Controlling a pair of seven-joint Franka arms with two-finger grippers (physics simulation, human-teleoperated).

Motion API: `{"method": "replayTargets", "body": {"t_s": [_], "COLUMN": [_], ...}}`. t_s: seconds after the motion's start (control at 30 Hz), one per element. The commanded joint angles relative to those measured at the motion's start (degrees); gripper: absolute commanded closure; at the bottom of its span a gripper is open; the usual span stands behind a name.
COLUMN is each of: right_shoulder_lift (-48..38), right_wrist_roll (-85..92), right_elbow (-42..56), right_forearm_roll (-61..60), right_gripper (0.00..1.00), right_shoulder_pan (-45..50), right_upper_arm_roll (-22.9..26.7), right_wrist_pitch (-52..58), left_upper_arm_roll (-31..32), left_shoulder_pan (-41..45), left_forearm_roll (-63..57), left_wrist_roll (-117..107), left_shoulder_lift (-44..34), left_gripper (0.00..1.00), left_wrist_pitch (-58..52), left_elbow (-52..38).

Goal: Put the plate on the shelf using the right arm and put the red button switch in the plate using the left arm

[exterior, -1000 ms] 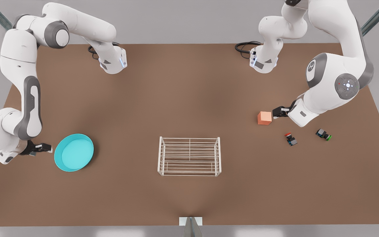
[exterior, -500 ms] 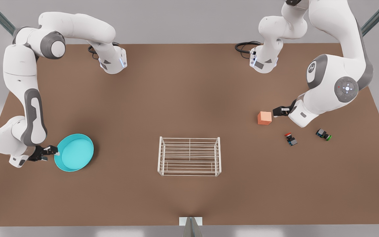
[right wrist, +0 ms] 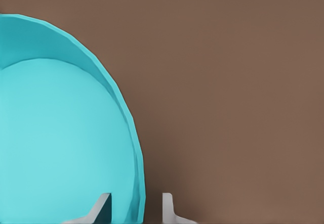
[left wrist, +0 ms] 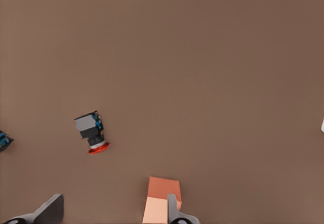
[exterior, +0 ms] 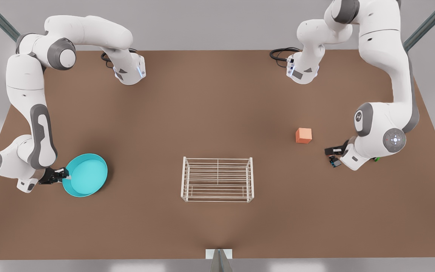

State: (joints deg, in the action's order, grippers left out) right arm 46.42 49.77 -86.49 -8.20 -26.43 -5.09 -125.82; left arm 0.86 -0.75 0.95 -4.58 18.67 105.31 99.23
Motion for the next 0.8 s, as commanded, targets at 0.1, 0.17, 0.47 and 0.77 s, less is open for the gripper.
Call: {"method": "replayTargets", "body": {"t_s": [0.1, 0.17, 0.47, 0.77], "right_shoulder_lift": [0.51, 0.77, 0.69, -1.86], "right_wrist_roll": [0.51, 0.42, 0.68, 0.6], "right_elbow": [0.19, 0.27, 0.63, 0.71], "right_forearm_roll": [-2.08, -4.1, -4.55, -4.81], "right_gripper": [0.51, 0.51, 0.73, 0.79], "right_shoulder_pan": [-0.38, -0.81, -1.34, -1.25], "right_upper_arm_roll": [0.08, 0.08, 0.26, 0.26], "right_wrist_pitch": [2.69, 3.92, 5.59, 11.39], "left_upper_arm_roll": [0.01, 0.01, -1.13, -1.13], "left_shoulder_pan": [-3.03, -4.18, -5.85, -7.08], "left_forearm_roll": [-0.6, -0.42, -0.34, -0.34], "left_wrist_roll": [10.37, 14.16, -0.17, 0.27], "left_shoulder_lift": [4.36, 2.69, 4.27, 8.84], "left_gripper": [0.0, 0.0, 0.02, 0.03], "left_wrist_pitch": [11.67, 15.53, 35.75, 44.54], "left_elbow": [0.0, 4.92, 19.69, 21.8]}}
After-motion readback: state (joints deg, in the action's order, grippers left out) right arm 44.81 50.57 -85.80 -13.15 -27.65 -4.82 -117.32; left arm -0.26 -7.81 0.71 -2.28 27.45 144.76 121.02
